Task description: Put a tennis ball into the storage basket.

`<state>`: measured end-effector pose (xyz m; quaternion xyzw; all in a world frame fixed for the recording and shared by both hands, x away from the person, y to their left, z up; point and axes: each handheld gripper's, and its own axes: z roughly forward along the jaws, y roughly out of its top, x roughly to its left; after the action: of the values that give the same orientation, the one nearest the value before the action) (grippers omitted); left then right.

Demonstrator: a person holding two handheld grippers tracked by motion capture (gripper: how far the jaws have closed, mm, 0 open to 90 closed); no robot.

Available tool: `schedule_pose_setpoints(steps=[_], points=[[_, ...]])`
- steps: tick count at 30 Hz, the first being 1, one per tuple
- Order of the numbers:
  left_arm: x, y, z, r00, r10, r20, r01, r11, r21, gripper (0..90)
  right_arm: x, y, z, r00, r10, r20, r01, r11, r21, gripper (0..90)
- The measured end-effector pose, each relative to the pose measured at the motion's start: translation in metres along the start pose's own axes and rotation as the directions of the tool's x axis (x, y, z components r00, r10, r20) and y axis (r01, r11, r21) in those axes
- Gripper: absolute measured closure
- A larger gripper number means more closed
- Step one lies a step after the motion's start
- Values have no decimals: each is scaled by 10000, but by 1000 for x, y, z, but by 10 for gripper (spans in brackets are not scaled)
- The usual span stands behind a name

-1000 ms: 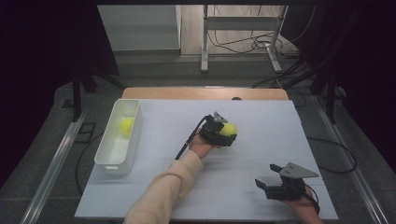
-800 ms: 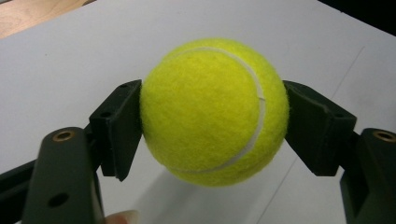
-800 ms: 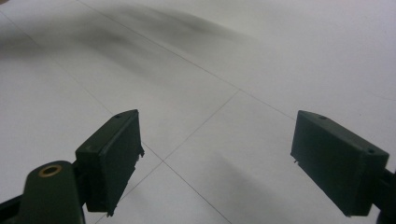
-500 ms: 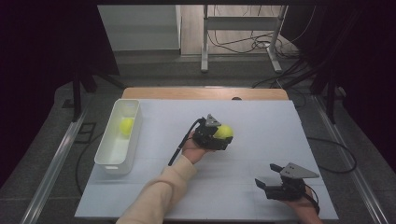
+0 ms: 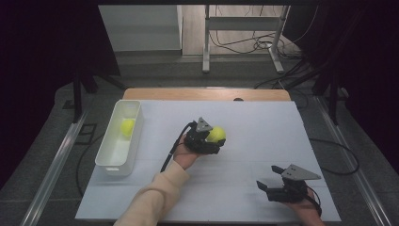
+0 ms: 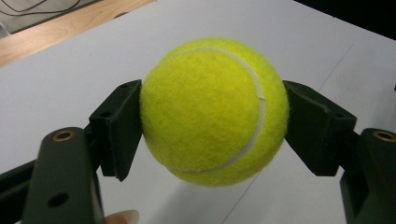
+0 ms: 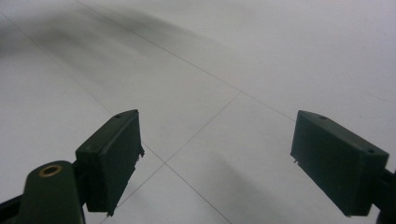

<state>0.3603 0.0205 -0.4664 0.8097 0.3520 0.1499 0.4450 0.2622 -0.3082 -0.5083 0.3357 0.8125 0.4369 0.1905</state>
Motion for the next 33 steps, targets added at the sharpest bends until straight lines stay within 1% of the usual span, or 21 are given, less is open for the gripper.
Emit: schedule_pose_setpoints(steps=[2,9,20,33], points=[[0,-2,-4,10000,8,-44,-8,10000,-49,264,0,0,0,10000,7,0,-7,10000,6,166],[4,-6,-13,9998,-198,-95,196,9995,-228,264,0,0,1,10000,-9,15,9,10000,63,167],[9,-8,-19,9989,-458,-108,454,9985,-310,264,0,-1,0,10000,6,9,-6,10000,76,167],[12,-10,-29,9986,-484,-207,478,9984,-315,264,0,-1,0,10000,-16,40,16,10000,93,167]])
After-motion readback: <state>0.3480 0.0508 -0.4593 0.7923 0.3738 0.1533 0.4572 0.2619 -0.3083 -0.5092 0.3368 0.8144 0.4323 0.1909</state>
